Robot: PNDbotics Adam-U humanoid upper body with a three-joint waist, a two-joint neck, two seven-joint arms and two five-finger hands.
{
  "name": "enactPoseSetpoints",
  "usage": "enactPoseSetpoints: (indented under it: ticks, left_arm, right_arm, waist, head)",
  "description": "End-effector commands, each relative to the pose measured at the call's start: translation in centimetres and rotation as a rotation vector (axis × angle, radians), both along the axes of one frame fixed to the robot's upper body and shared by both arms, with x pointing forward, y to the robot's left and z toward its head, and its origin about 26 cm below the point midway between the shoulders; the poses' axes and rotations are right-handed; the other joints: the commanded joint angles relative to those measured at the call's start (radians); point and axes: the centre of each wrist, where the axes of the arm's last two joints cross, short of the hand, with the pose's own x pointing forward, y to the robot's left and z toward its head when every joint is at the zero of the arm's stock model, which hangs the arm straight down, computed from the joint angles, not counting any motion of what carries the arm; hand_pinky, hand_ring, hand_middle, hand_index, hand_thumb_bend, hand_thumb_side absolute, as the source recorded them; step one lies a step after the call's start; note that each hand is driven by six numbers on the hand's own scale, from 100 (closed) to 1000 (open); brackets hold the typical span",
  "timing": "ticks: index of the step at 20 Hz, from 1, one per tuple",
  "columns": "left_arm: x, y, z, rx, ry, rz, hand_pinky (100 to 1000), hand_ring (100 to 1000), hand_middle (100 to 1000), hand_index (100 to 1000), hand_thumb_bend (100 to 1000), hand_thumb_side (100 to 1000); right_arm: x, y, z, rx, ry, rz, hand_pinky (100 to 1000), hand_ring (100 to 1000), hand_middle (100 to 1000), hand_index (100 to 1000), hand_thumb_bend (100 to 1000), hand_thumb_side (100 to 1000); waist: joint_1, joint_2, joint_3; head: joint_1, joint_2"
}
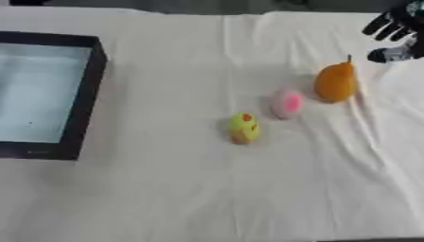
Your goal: Pick up the objects with one hand, pass them to the other hand, and then place them into the box on the other side of the table.
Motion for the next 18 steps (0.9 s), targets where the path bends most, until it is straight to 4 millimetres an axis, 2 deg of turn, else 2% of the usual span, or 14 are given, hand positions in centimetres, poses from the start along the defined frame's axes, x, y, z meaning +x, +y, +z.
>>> enactPoseSetpoints:
  ticks: [1,9,18]
  left_arm:
    - [-0.3,0.1,1.4,0.023,-0.034,-0.003,656,778,710,823,649,591]
    - [-0.4,-0.9,1.2,0.069,-0.033,-0.002,655,768,702,821,641,591]
    - [-1.4,-3.2,0.2,0.081,-0.053,-0.044,657,767,698,820,638,594]
  right_arm:
    - [-0.2,-0.3,0.8,-0.043,-0.072,-0.045,914,895,883,872,425,304]
    - [2.1,0.6,-1.8,-0.051,-0.195,-0.111,909,891,884,886,474,273]
    - [4.3,0.4,-4.7,-0.052,-0.133,-0.149,908,893,887,892,476,284]
  waist:
    - [-0.005,-0.036,-0.001]
    - [0.005,-0.031,0.003]
    - [0.013,-0.02,0.015]
  head:
    - [-0.005,-0.005]
    - [-0.009,-0.002]
    - [-0.015,-0.008]
